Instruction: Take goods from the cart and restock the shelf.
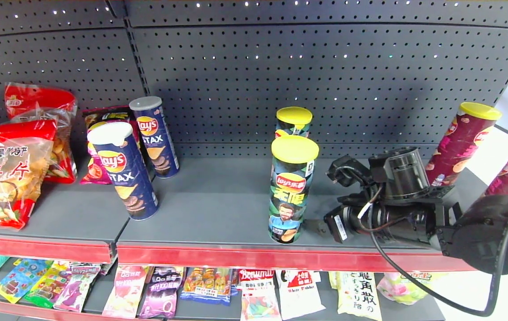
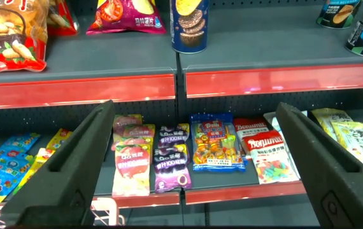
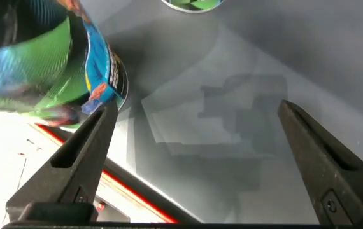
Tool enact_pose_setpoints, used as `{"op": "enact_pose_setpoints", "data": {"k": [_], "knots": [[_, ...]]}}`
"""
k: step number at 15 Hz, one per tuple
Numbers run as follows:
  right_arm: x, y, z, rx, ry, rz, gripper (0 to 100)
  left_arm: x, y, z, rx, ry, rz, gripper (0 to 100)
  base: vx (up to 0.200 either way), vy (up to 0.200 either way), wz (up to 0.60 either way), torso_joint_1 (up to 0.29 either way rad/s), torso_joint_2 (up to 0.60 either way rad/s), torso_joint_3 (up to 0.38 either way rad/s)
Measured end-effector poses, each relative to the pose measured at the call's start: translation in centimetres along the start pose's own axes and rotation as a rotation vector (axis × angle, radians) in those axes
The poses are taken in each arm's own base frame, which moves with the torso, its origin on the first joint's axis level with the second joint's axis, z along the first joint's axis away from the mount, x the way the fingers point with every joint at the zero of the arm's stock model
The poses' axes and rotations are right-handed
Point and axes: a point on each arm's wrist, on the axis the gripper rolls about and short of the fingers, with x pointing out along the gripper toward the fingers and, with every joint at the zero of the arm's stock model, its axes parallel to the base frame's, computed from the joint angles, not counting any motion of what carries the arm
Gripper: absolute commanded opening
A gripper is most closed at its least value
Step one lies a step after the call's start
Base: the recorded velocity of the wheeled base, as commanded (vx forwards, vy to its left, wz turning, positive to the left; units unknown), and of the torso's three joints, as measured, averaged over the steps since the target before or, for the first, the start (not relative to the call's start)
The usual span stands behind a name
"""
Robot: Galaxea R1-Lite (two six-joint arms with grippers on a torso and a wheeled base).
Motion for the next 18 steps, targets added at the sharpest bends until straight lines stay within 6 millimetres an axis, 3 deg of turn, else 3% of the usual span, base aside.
{"op": "enact_pose_setpoints", "data": {"k": [12, 15, 18], "knots": [[-0.3, 0.3, -0.1, 0.024, 0.000, 0.006, 100, 0.0, 0.0, 0.0, 0.000, 0.000, 0.000, 100, 0.000, 0.000, 0.00, 0.000, 0.00, 0.000], [-2.6, 0.1, -0.6, 0.049, -0.022, 0.006, 100, 0.0, 0.0, 0.0, 0.000, -0.001, 0.000, 100, 0.000, 0.000, 0.00, 0.000, 0.00, 0.000], [-6.7, -0.1, -1.9, 0.056, -0.070, -0.005, 100, 0.0, 0.0, 0.0, 0.001, -0.001, -0.001, 100, 0.000, 0.000, 0.00, 0.000, 0.00, 0.000]]}}
